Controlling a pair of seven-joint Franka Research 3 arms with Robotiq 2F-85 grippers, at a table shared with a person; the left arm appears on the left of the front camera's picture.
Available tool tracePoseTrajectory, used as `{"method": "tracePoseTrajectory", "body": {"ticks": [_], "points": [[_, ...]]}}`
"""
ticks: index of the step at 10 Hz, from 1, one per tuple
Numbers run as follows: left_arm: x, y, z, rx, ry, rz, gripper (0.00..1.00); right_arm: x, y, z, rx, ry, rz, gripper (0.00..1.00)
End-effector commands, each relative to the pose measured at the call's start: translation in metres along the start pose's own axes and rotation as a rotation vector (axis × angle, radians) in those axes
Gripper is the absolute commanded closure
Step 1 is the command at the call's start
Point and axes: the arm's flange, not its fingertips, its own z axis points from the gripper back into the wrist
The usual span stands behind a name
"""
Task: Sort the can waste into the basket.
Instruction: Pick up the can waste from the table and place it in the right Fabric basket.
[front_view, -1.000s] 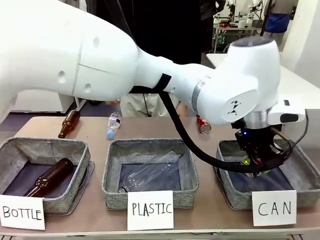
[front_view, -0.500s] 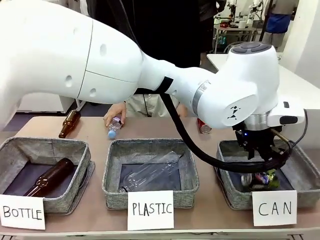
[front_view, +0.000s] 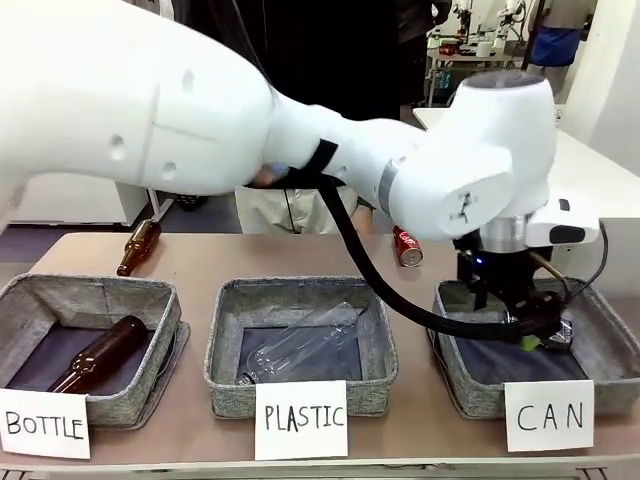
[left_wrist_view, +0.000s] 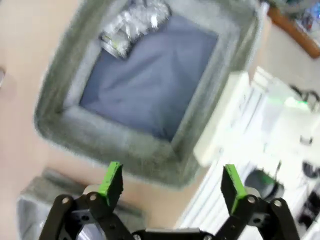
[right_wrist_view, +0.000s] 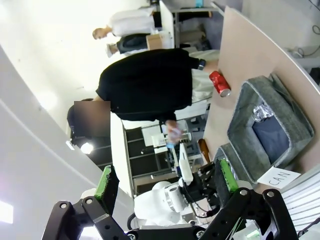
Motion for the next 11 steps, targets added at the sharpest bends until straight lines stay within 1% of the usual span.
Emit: {"method": "tracePoseTrajectory", "body": {"ticks": [1,2,3,4,5,6,8,10,11], "points": [[-0.079,0.036,0.080,-0.036,0.122,-0.071,0.00,-0.005,0.002,0.009,0.012,-0.016,0.010,0.00],[-0.120,0.077,0.120,-0.048,0.090,0.010,0.00,-0.005,0.002,0.009,0.012,-0.016,0.010,0.00],[-0.158,0.125,0.155,-0.067,0.065,0.146,0.00,-0.005,0.002,0.009,0.012,-0.016,0.010,0.00],[-0.197,0.170,0.180,-0.106,0.050,0.273,0.00,-0.005,0.002,0.009,0.012,-0.016,0.010,0.00],[-0.238,0.207,0.196,-0.198,0.047,0.382,0.00,-0.005,0.002,0.009,0.012,-0.016,0.010,0.00],[-0.286,0.242,0.212,-0.334,0.019,0.476,0.00,-0.005,0.002,0.009,0.012,-0.016,0.010,0.00],[-0.377,0.298,0.237,-0.398,-0.133,0.732,0.00,-0.005,0.002,0.009,0.012,-0.016,0.010,0.00],[-0.480,0.354,0.252,-0.615,-0.317,0.927,0.00,-0.005,0.002,0.009,0.012,-0.016,0.010,0.00],[-0.516,0.364,0.255,-0.768,-0.437,0.923,0.00,-0.005,0.002,0.009,0.012,-0.016,0.010,0.00]]}}
